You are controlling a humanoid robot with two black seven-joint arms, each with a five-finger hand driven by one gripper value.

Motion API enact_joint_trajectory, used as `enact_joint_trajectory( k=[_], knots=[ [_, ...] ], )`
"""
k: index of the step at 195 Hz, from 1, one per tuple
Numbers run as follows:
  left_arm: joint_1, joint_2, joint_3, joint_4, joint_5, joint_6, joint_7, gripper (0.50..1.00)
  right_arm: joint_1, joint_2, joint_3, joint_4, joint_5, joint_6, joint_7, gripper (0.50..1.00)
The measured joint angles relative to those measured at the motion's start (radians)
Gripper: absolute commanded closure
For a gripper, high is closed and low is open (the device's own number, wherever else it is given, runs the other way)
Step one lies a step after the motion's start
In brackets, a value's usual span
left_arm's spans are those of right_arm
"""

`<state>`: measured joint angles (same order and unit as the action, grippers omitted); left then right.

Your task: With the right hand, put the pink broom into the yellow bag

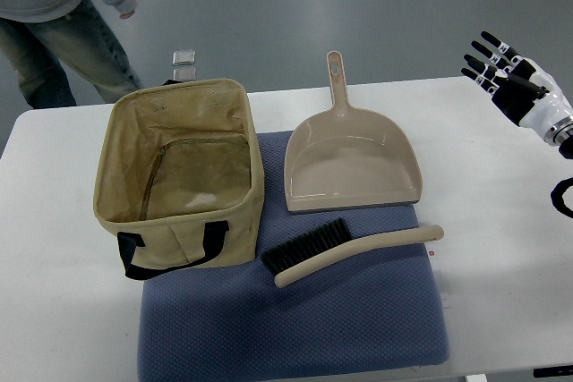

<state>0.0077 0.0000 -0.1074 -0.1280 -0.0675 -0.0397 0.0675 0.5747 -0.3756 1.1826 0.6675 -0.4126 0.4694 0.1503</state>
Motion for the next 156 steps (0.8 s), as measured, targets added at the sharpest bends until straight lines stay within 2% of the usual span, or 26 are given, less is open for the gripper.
enact_joint_trajectory(
  k=[156],
  knots=[
    [0.0, 0.0, -0.004, 0.002, -0.006, 0.002, -0.002, 0.5, 0.007, 0.008, -0.004, 0.0, -0.003, 0.009, -0.002, 0.57]
  ],
)
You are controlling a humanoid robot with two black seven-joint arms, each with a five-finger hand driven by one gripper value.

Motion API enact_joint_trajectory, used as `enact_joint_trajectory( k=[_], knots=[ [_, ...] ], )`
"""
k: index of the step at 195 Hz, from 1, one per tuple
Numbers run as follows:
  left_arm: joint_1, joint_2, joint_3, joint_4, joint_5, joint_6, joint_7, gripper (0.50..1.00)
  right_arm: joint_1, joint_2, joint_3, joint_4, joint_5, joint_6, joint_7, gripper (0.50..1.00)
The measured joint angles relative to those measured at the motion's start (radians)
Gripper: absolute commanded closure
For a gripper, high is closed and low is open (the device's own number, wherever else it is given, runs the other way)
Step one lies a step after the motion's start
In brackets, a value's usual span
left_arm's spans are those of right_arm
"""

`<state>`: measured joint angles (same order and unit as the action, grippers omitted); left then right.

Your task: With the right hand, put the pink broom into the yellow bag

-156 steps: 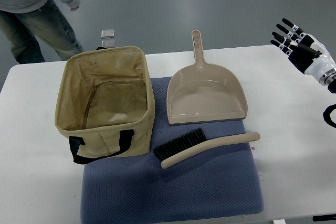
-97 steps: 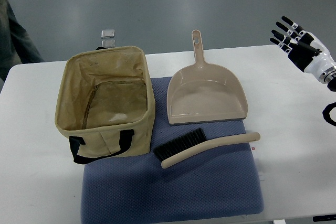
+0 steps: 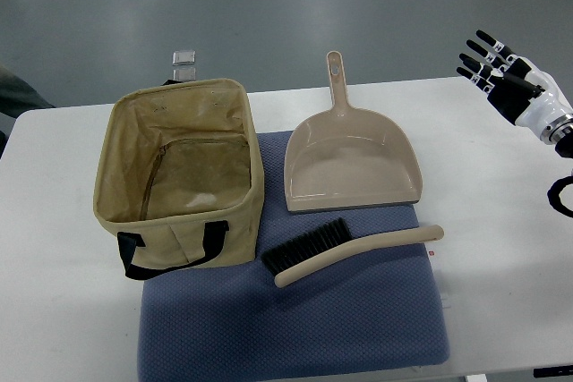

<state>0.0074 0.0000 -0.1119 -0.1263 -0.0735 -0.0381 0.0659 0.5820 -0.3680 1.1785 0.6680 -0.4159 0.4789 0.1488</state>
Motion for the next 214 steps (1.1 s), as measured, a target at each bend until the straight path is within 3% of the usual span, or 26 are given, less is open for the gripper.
enact_joint_trajectory(
  k=[214],
  knots=[
    [0.0, 0.0, 0.0, 0.004, 0.0, 0.0, 0.0, 0.5, 0.002, 0.017, -0.009, 0.002, -0.006, 0.006, 0.0, 0.57]
  ],
)
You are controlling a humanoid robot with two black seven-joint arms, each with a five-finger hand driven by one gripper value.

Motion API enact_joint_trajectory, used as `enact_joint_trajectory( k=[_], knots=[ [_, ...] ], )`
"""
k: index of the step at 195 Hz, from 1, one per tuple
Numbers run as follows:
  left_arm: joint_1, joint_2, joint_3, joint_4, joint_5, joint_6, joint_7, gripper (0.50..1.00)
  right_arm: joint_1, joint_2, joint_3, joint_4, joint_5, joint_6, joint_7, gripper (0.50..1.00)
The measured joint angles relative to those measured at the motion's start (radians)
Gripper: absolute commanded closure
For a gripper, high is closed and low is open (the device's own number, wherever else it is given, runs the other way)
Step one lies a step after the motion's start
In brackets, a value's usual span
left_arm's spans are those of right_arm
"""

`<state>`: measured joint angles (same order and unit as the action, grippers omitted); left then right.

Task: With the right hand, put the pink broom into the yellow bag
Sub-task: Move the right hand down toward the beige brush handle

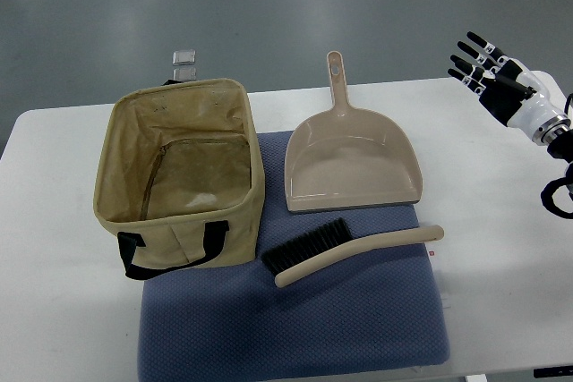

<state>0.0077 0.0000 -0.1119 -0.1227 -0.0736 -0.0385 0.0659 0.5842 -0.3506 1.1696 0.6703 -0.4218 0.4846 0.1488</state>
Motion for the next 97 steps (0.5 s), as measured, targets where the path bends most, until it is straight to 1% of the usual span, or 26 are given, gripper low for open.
enact_joint_trajectory(
  k=[97],
  knots=[
    [0.0, 0.0, 0.0, 0.0, 0.0, 0.0, 0.0, 0.5, 0.016, -0.008, -0.004, 0.001, -0.005, 0.023, -0.003, 0.57]
  ],
)
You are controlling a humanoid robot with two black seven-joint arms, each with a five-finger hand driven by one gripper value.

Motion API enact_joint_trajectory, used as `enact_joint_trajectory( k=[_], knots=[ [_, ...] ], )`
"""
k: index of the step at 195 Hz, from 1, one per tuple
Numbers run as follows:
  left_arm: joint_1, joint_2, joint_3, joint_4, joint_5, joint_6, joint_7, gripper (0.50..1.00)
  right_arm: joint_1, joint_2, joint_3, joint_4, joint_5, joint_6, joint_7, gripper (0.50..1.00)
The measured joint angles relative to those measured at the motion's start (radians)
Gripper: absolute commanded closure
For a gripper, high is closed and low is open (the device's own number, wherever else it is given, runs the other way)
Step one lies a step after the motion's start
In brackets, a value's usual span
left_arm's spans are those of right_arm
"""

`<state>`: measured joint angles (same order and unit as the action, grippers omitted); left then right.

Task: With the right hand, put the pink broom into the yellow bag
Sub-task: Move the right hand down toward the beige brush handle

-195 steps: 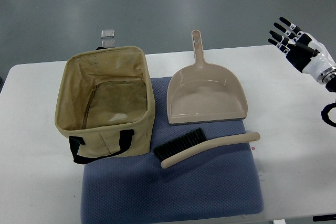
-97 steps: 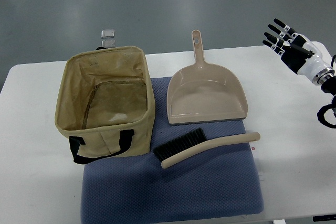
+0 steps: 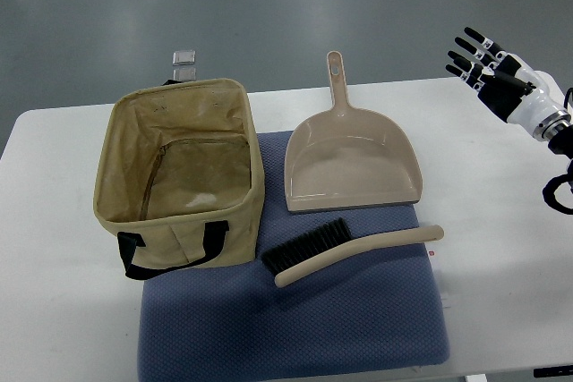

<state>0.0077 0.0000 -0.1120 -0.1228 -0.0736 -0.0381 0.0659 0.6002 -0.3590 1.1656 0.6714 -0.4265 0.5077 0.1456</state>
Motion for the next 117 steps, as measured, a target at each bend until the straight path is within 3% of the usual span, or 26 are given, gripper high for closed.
enact_joint_trajectory(
  k=[67, 117],
  knots=[
    [0.0, 0.0, 0.0, 0.0, 0.0, 0.0, 0.0, 0.5, 0.039, -0.058, -0.116, 0.042, -0.037, 0.048, 0.014, 0.572],
    [0.0, 0.0, 0.0, 0.0, 0.0, 0.0, 0.0, 0.5, 0.089, -0.211, -0.392, 0.213, -0.205, 0.041, 0.172, 0.576]
  ],
)
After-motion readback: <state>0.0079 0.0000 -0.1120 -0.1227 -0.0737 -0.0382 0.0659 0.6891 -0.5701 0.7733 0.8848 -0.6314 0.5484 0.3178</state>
